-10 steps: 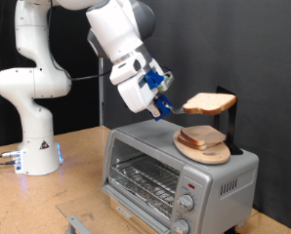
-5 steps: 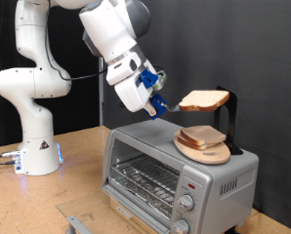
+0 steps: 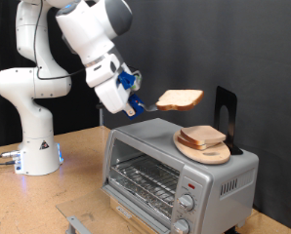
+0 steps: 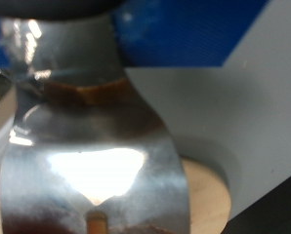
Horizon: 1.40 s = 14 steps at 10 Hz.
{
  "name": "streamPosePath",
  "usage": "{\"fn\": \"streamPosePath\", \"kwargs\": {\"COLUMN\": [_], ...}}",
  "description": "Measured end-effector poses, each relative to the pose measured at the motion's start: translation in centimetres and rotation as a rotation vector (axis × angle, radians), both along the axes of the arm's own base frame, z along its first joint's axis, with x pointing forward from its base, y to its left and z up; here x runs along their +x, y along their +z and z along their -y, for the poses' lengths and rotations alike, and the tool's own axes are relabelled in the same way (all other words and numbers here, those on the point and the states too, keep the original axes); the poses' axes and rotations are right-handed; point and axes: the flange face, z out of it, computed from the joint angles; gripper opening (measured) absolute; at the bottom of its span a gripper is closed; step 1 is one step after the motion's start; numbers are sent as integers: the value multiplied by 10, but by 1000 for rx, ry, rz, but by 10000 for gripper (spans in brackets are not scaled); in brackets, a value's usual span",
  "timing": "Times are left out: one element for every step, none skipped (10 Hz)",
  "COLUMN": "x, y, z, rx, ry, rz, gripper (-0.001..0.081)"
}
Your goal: Make a piece of toast with the oven
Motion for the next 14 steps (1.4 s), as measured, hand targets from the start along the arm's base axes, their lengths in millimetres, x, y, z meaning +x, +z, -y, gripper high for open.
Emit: {"fn": "streamPosePath", "kwargs": {"x": [-6,-11,-11,-11,-13,-15,-18,-20,-21,-23,-24,-25,-23,-23], "y": [1,2,1,-1,-2,-3,-3,-4,-5,-7,-10,-14,-16,-17], "z": [12,15,14,16,25,40,59,77,93,109,126,142,151,149], "rx": [1,-4,-3,4,14,28,40,41,27,8,-12,-20,-12,-12], "ry": [0,-3,-2,-1,1,-4,-24,-49,-63,-66,-63,-51,-32,-32], "rz": [3,7,5,8,13,17,19,16,5,-18,-35,-47,-56,-58], "gripper": [393,393,393,393,393,393,393,393,393,393,393,393,393,393]}}
